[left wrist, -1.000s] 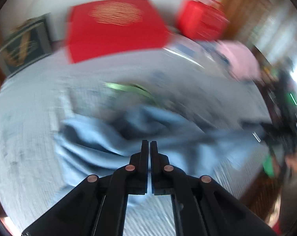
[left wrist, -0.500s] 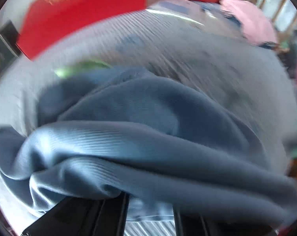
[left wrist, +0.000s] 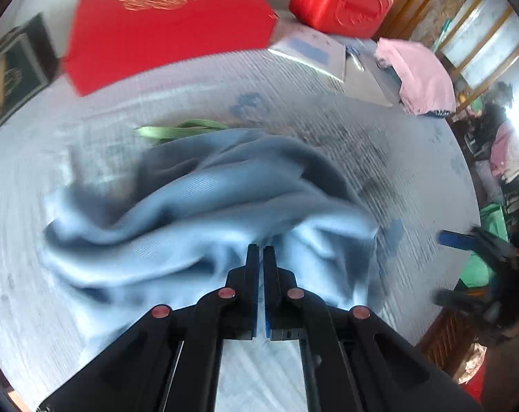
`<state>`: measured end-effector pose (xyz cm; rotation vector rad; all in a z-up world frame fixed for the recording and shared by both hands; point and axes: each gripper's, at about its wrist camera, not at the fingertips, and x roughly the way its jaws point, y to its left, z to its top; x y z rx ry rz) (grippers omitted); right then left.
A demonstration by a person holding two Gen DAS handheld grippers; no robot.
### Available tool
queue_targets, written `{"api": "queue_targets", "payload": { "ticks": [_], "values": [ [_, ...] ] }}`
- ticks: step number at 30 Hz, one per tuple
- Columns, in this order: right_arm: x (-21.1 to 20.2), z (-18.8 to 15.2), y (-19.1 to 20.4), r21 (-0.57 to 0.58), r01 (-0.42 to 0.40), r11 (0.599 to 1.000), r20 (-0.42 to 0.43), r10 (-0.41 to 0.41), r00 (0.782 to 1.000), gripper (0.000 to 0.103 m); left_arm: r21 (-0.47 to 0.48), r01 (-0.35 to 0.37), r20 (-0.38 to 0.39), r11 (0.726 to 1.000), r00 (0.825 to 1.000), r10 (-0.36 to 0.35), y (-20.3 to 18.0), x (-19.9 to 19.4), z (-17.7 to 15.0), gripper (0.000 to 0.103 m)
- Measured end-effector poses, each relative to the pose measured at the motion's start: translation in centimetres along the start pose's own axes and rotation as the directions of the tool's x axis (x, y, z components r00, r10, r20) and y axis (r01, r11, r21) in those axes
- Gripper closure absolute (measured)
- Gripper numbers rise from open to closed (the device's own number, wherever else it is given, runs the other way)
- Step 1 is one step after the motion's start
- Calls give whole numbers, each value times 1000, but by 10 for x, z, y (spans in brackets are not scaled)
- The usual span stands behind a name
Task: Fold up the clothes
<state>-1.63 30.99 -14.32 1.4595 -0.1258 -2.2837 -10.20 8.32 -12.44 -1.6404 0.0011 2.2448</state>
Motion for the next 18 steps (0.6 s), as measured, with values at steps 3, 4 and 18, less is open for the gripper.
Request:
{"api": "queue_targets", "payload": {
  "ticks": [3,4,18],
  "values": [
    [20,10,3,24,17,1000,7,-17,1000,12,-43,-46,24,998,999,47,27,-19,-16,101],
    [31,16,5,21,45,999,7,-45,999,12,-58,-70,28,996,997,72,38,-22,-21,100],
    [-19,205,119,-241,96,966,362,-3,932,97,-305,-127,140,944,974,177,158,-67,-84,15]
  ]
}}
